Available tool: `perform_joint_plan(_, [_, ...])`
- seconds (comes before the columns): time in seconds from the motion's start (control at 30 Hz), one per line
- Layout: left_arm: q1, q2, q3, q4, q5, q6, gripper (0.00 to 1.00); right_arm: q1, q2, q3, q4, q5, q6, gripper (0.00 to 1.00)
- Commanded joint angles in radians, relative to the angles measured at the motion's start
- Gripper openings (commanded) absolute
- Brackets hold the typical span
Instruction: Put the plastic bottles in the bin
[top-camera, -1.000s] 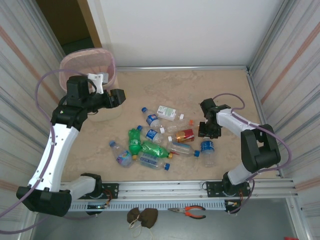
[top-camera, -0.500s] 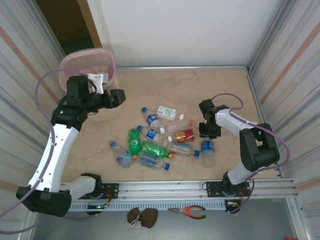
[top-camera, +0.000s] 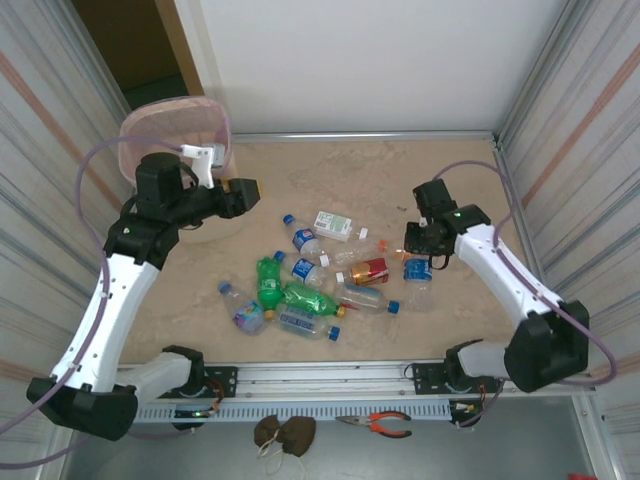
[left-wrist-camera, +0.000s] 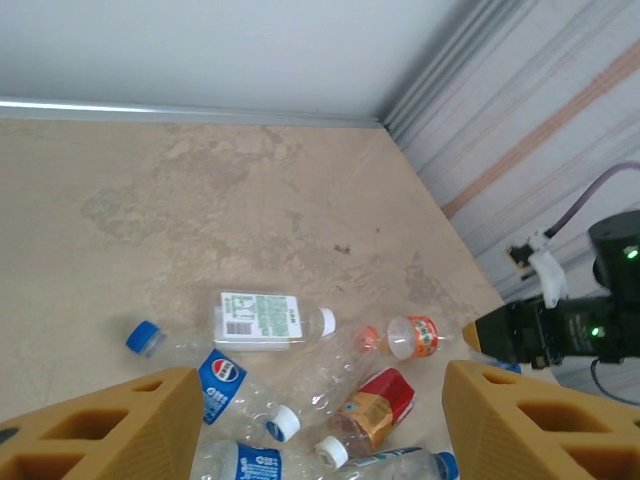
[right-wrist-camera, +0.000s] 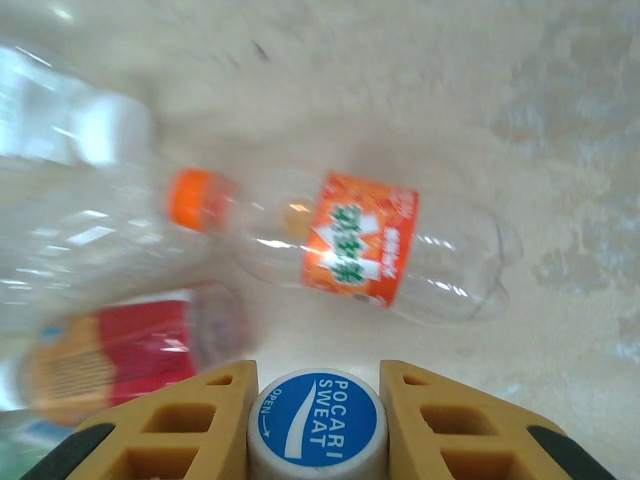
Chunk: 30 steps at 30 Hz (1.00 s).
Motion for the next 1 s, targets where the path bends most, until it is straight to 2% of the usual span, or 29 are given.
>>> perform_joint_plan(0.0, [-0.045,-0.011,-0.029,0.113,0.044,-0.004,0.66,0.01,-0.086,0.047,0.051,-0.09,0.014,0.28])
perform_joint_plan(0.2, [-0.167,0.037,-0.029,0.222,0.077,0.023,0.69,0.036,-0.21,0.065,0.251,-0.19,0.023,0.25])
perform_joint_plan(0.53, [-0.393,0.185,0.042,0.348,0.134,0.09,0.79,0.087,-0.341,0.052,0.553,-0.228,0.054,0.24])
perform_joint_plan(0.8, [-0.51,0.302,0.11,0.384,0.161,0.108,0.86,0.106,-0.374,0.072,0.651,-0.219,0.075,0.24])
perform_joint_plan(0.97, [-0.566,0.366,0.151,0.355,0.112,0.129,0.88,0.118,-0.374,0.095,0.651,-0.207,0.082,0.23])
